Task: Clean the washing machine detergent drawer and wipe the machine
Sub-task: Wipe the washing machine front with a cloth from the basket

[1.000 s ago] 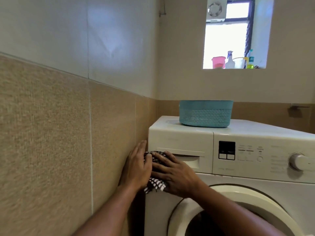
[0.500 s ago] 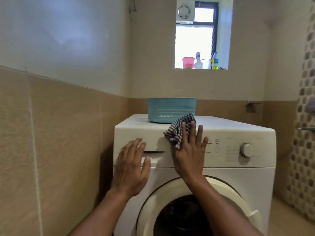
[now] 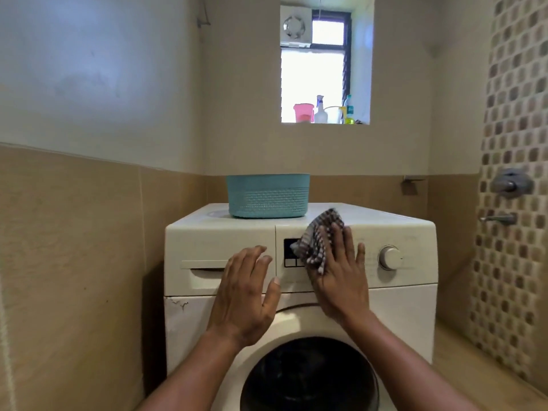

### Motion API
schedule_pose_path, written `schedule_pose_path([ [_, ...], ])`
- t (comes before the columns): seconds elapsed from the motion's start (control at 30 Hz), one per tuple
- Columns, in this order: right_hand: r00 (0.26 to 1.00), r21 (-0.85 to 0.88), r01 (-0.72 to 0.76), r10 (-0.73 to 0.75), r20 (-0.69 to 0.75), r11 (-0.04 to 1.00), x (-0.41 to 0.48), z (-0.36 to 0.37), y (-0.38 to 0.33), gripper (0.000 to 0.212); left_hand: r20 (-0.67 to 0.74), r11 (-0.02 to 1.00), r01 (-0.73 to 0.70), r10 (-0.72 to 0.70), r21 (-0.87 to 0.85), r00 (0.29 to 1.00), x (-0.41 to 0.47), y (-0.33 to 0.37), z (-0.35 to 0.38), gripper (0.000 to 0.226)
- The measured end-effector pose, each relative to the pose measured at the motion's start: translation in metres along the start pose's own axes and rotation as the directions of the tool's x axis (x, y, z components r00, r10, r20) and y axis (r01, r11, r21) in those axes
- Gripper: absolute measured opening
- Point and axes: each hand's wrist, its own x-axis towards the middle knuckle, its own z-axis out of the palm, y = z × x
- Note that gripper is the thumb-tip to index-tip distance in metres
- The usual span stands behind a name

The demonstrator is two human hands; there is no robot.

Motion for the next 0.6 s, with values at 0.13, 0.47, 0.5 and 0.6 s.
schedule_pose_path([
  [0.13,0.991,-0.114,0.123,-0.117,0.06,0.986,-0.041,0.014,0.038,0.071,0.061,0.998,-0.07,0.07,-0.003,0.996,0.0,0.018,0.012,0.045],
  [0.47,0.987,-0.133,0.154,-0.145,0.073,0.979,-0.009,-0.015,0.071,0.071,0.16,0.974,-0.226,0.224,-0.003,0.961,0.01,0.054,0.04,0.049],
  [0.5,0.991,-0.115,0.115,-0.105,0.089,0.987,0.008,-0.022,0.075,0.07,0.164,0.971,-0.241,0.238,-0.002,0.957,0.015,0.059,0.041,0.052],
  [0.6,0.966,0.037,-0.225,0.218,0.138,0.974,0.047,-0.04,0.105,0.07,0.152,0.958,-0.286,0.282,0.005,0.947,0.032,0.078,0.043,0.052],
])
